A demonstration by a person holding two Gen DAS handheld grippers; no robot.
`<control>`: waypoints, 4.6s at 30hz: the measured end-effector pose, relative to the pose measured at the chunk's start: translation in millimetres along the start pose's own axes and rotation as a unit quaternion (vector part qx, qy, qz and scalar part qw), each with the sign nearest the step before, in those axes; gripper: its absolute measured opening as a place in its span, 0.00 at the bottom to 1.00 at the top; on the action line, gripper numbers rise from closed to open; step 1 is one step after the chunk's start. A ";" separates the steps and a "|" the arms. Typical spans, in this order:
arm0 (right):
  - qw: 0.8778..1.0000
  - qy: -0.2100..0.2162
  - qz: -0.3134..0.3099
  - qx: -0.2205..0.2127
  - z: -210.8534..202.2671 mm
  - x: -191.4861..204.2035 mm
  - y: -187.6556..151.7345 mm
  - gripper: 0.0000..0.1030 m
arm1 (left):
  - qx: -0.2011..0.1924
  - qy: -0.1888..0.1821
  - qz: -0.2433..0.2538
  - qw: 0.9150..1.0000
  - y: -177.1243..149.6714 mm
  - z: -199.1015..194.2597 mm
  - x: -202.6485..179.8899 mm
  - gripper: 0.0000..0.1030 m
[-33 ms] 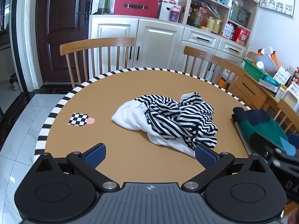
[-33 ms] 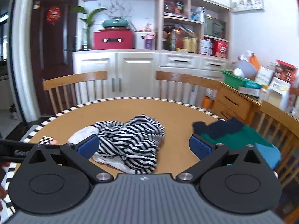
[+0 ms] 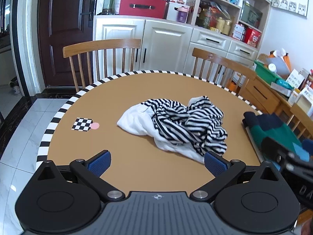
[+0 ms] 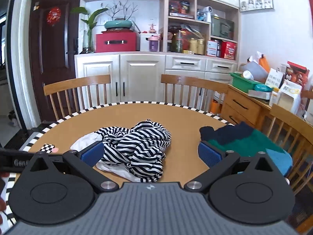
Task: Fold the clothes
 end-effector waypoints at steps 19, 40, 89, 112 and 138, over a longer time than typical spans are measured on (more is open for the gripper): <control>0.994 0.088 0.052 -0.026 -7.4 -14.9 -8.1 1.00 | -0.039 0.038 0.023 0.998 -9.1 -14.0 2.1 1.00; 0.998 0.023 0.061 0.022 -30.4 4.0 -7.7 1.00 | -0.045 0.040 0.015 0.998 -13.6 -20.6 5.3 1.00; 0.979 0.093 0.095 0.155 150.1 -27.4 9.1 0.74 | 0.001 -0.018 0.128 0.992 70.9 159.8 -20.3 1.00; 0.904 0.222 0.073 0.358 15.4 -57.1 -99.2 0.22 | 0.210 -0.090 0.164 0.960 -71.2 57.1 41.3 0.45; 0.967 0.176 0.128 0.131 -2.5 -123.4 25.3 0.09 | 0.010 -0.062 0.062 0.996 44.2 86.0 57.3 0.05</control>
Point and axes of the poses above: each gripper's, at about its wrist camera, not at the fingertips, and z roughly the way its jaws point, x to its left, y to its top, the point moved 6 cm from there along z, roughly the way its jaws point, and after that the axes turned 13 degrees about x, right-handed, at the moved point
